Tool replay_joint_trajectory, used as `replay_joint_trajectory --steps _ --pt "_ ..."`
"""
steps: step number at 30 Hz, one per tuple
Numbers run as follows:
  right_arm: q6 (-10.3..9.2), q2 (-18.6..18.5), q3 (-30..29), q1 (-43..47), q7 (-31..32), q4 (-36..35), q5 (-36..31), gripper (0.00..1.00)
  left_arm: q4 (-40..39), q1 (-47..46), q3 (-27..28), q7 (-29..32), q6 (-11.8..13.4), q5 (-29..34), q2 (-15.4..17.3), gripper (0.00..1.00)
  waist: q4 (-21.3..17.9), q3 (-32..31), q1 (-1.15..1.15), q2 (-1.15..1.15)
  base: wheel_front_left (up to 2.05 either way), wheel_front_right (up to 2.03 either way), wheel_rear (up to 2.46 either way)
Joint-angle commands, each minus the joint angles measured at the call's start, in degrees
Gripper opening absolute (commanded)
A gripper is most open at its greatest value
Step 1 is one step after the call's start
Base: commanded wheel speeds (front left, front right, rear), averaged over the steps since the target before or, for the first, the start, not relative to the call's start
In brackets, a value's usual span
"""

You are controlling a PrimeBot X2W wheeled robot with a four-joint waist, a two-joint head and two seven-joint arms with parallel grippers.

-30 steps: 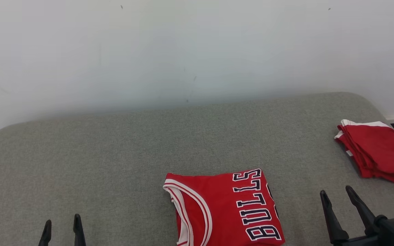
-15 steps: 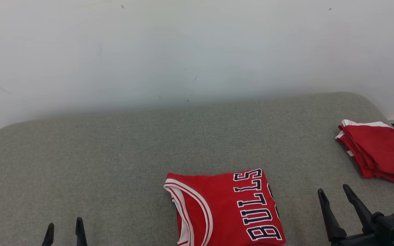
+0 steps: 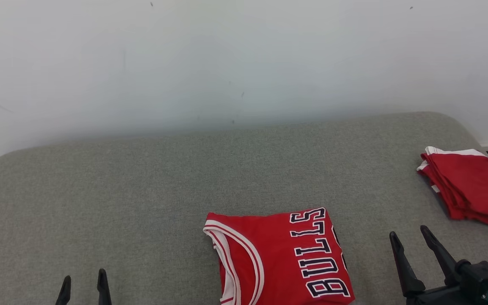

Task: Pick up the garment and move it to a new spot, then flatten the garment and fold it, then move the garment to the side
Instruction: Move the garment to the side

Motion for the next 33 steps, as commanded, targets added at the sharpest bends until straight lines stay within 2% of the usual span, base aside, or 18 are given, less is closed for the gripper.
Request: replay_joint_trajectory --steps 1,9,13,14,20,23,26,33 --pt "-0.15 -0.10 -0.02 -0.44 0.00 0.08 -0.39 1.00 0.06 -0.59 -0.06 -0.16 0.16 0.10 -0.08 1.00 0.05 0.03 0.00 -0.01 0.00 0.00 0.00" --pt "-0.15 0.33 -0.10 -1.11 1.57 -0.24 0.14 1.00 -0.43 -0.73 -0.15 -0.16 0.26 0.22 -0.08 1.00 0.28 0.65 0.00 -0.01 0.00 0.00 0.00" --pt "-0.15 -0.38 0.80 -3.22 9.52 0.46 1.69 1.00 -0.73 -0.26 0.04 -0.16 0.39 0.11 -0.08 1.00 -0.09 0.90 0.00 -0.01 0.00 0.00 0.00" --pt "-0.15 -0.38 0.80 -3.22 9.52 0.46 1.69 1.00 -0.73 -0.26 0.04 -0.16 0.39 0.11 -0.08 1.00 -0.09 0.90 0.00 -0.01 0.00 0.00 0.00" --pt "-0.15 -1.83 3.99 -7.77 33.13 1.82 8.74 1.00 -1.13 -0.31 -0.74 -0.16 0.63 -0.05 -0.09 1.00 0.11 1.36 0.00 -0.01 0.00 0.00 0.00" --pt "-0.15 -2.03 4.04 -9.71 41.79 1.39 11.42 1.00 -1.21 -0.99 -1.54 -0.16 0.71 0.02 -0.08 1.00 0.91 1.88 0.00 -0.01 0.00 0.00 0.00" --pt "-0.15 -1.18 2.73 -11.19 47.06 2.04 12.16 1.00 -1.41 -1.44 -2.41 -0.16 0.63 0.13 -0.08 1.00 2.03 2.64 0.00 -0.01 0.00 0.00 0.00" --pt "-0.15 3.44 -2.14 -14.38 54.07 7.49 12.08 1.00 -0.59 -2.28 -3.44 -0.16 0.12 0.96 -0.08 1.00 4.86 4.39 0.00 -0.01 0.00 0.00 0.00"
